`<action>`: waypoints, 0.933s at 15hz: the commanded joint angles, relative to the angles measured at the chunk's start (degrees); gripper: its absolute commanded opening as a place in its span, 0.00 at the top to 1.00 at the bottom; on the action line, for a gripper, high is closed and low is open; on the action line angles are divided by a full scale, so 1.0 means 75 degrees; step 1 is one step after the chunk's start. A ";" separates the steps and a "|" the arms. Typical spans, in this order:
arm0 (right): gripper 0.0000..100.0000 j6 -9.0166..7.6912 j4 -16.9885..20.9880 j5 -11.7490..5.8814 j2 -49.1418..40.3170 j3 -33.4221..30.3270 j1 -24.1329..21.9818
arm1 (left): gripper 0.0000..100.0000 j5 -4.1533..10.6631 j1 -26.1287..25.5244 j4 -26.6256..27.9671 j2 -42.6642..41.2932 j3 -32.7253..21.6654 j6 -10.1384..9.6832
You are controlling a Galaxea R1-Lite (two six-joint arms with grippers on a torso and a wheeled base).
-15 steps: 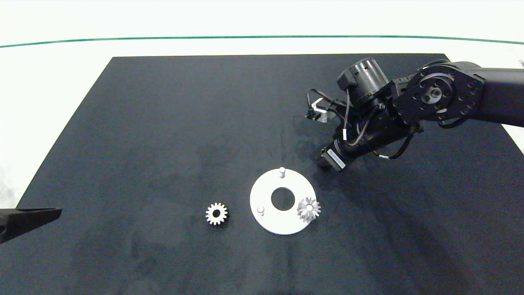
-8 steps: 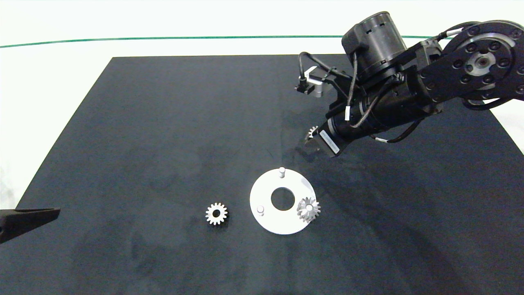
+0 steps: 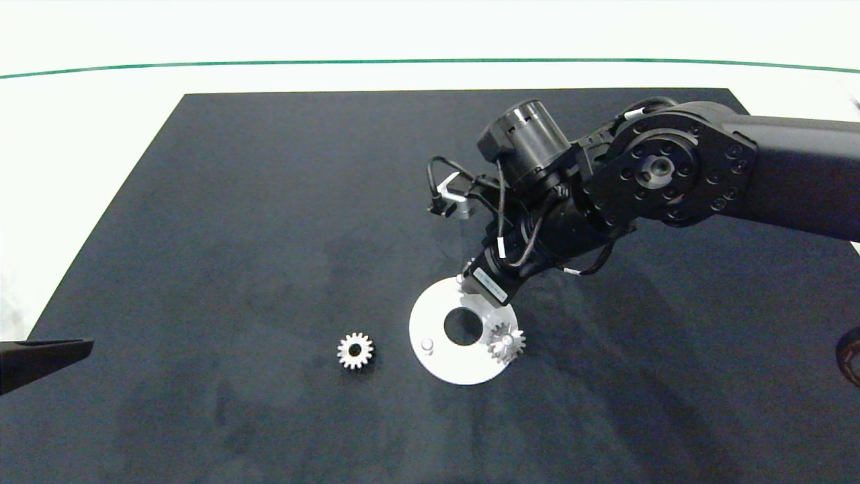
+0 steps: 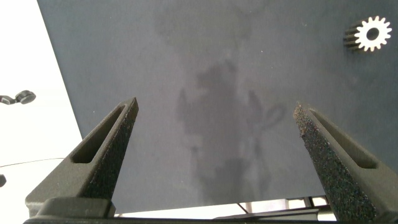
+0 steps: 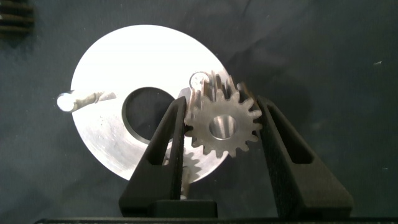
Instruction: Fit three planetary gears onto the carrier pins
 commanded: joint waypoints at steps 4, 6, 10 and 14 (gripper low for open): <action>0.78 0.0014 0.0209 0.0001 -0.0036 0.0010 0.0101 | 0.00 0.0006 -0.0012 0.0018 -0.0036 -0.0011 0.0007; 0.78 0.0014 0.0209 0.0001 -0.0188 0.0010 0.0113 | 0.00 0.0006 -0.0001 0.0018 -0.0048 -0.0011 0.0007; 0.78 0.0202 0.0173 0.0013 -0.0294 0.0010 0.0277 | 0.00 0.0006 -0.0036 0.0030 -0.0048 0.0001 0.0007; 0.78 0.0366 0.0162 0.0013 -0.0013 0.0010 0.0382 | 0.00 0.0006 -0.0024 0.0030 -0.0048 0.0001 0.0007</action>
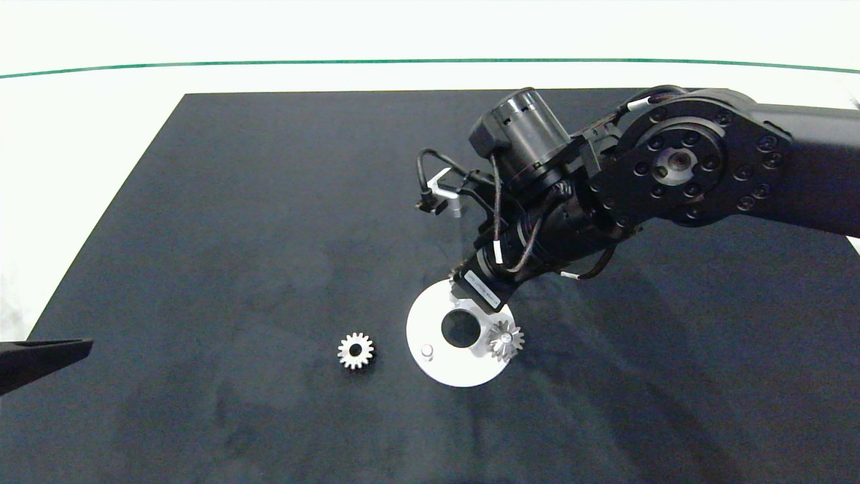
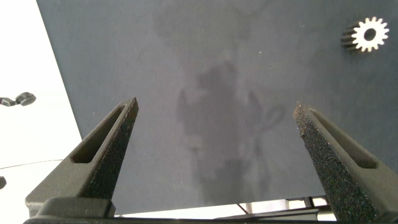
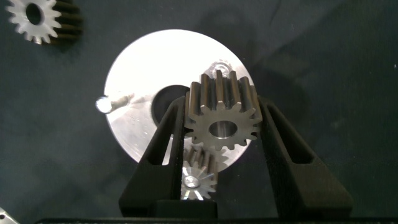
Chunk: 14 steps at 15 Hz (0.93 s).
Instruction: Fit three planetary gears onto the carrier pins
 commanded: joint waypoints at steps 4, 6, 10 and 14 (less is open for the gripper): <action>0.78 0.0055 0.0033 -0.0030 0.0443 0.0002 0.0028 | 0.00 0.0006 0.0005 0.0032 -0.0004 -0.0002 0.0010; 0.78 0.0055 0.0033 -0.0030 0.0572 0.0002 -0.0019 | 0.00 0.0006 0.0005 0.0032 -0.0004 -0.0002 0.0010; 0.78 0.0067 0.0068 -0.0030 0.0677 0.0002 -0.0043 | 0.00 0.0006 -0.0006 0.0032 -0.0004 0.0010 0.0010; 0.78 0.0090 0.0080 -0.0030 0.0619 0.0002 -0.0043 | 0.00 0.0006 0.0005 0.0032 -0.0004 -0.0002 0.0010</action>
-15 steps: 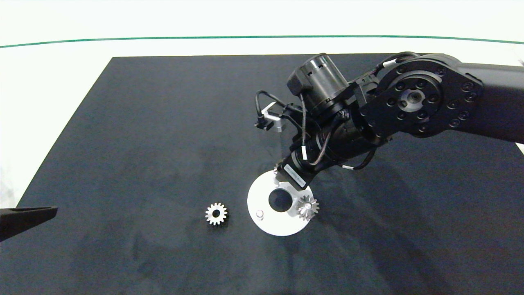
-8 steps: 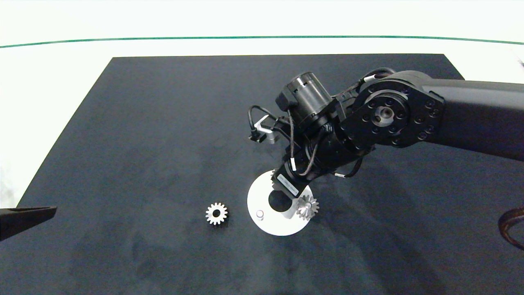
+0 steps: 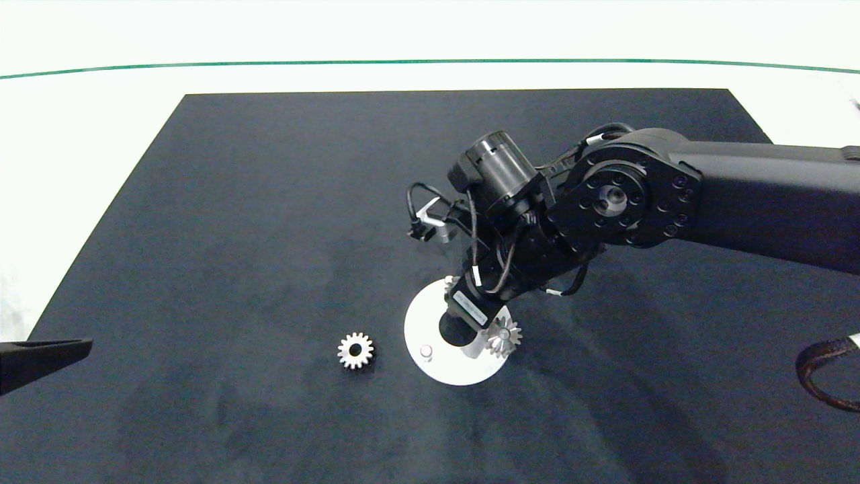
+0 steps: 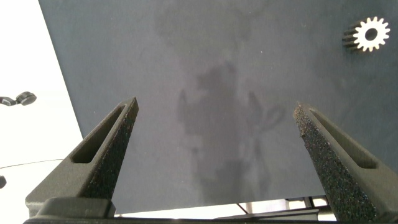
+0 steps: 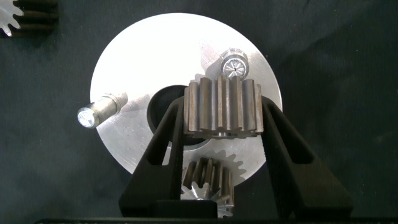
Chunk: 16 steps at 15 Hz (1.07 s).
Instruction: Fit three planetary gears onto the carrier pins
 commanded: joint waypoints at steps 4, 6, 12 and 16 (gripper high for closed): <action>0.78 -0.0016 0.0063 -0.0004 -0.0207 0.0005 0.0003 | 0.00 0.0003 0.0005 0.0032 0.0004 0.0001 0.0010; 0.78 -0.0016 0.0121 -0.0004 -0.0477 0.0005 0.0003 | 0.00 0.0003 -0.0006 0.0032 0.0004 0.0001 0.0010; 0.78 0.0254 0.1270 0.0066 -0.1074 0.0005 0.0061 | 0.00 0.0003 0.0005 0.0020 -0.0090 -0.0022 0.0010; 0.78 0.0359 0.1094 0.0066 -0.1016 0.0005 0.0026 | 0.00 0.0003 0.0005 0.0043 -0.0090 -0.0022 0.0010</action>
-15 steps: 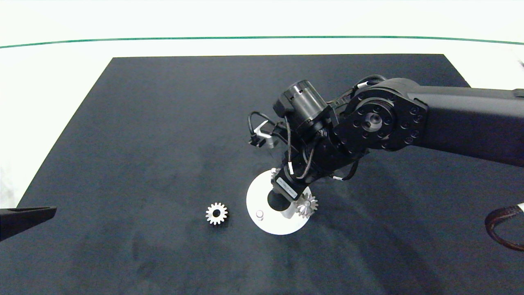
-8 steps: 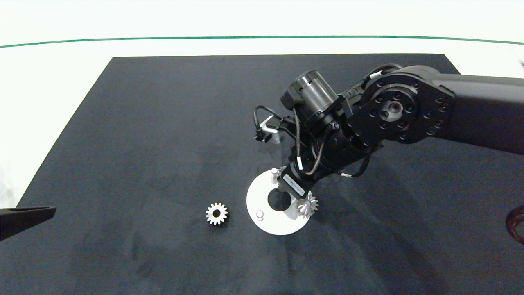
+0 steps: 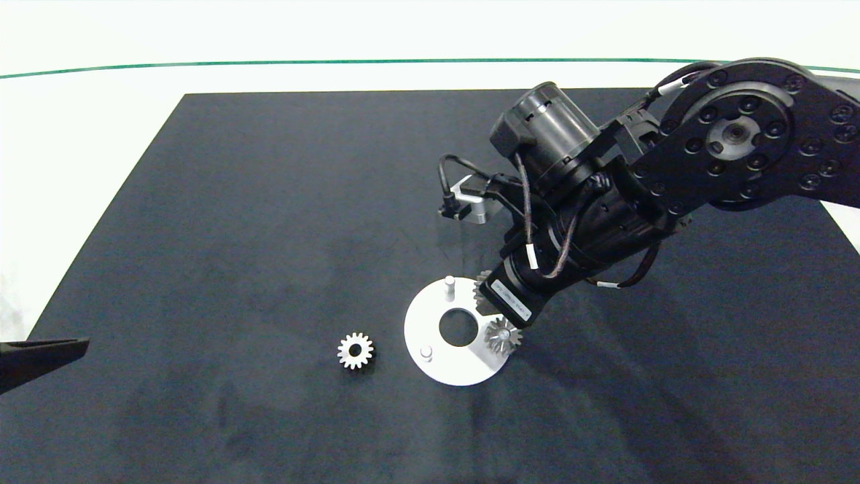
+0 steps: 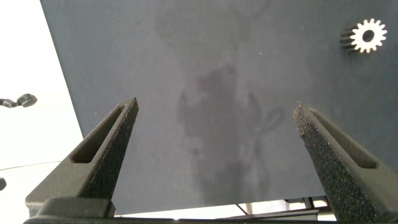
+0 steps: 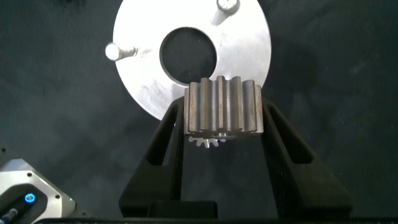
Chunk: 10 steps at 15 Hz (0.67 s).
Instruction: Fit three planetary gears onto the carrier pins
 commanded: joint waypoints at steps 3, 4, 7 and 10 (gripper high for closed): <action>0.78 0.0344 -0.0714 0.0008 0.0069 0.0002 -0.0046 | 0.00 0.0003 0.0028 0.0020 -0.0013 -0.0014 0.0010; 0.78 0.0379 -0.0725 0.0008 0.0081 0.0002 -0.0046 | 0.00 0.0003 0.0028 0.0020 -0.0013 -0.0026 0.0010; 0.78 0.0555 -0.0679 -0.0109 0.0046 0.0002 -0.0128 | 0.00 0.0003 0.0040 0.0020 -0.0025 -0.0038 0.0010; 0.78 0.0508 -0.0350 -0.0695 0.0022 0.0002 -0.0901 | 0.00 0.0003 0.0028 0.0032 -0.0025 -0.0014 0.0010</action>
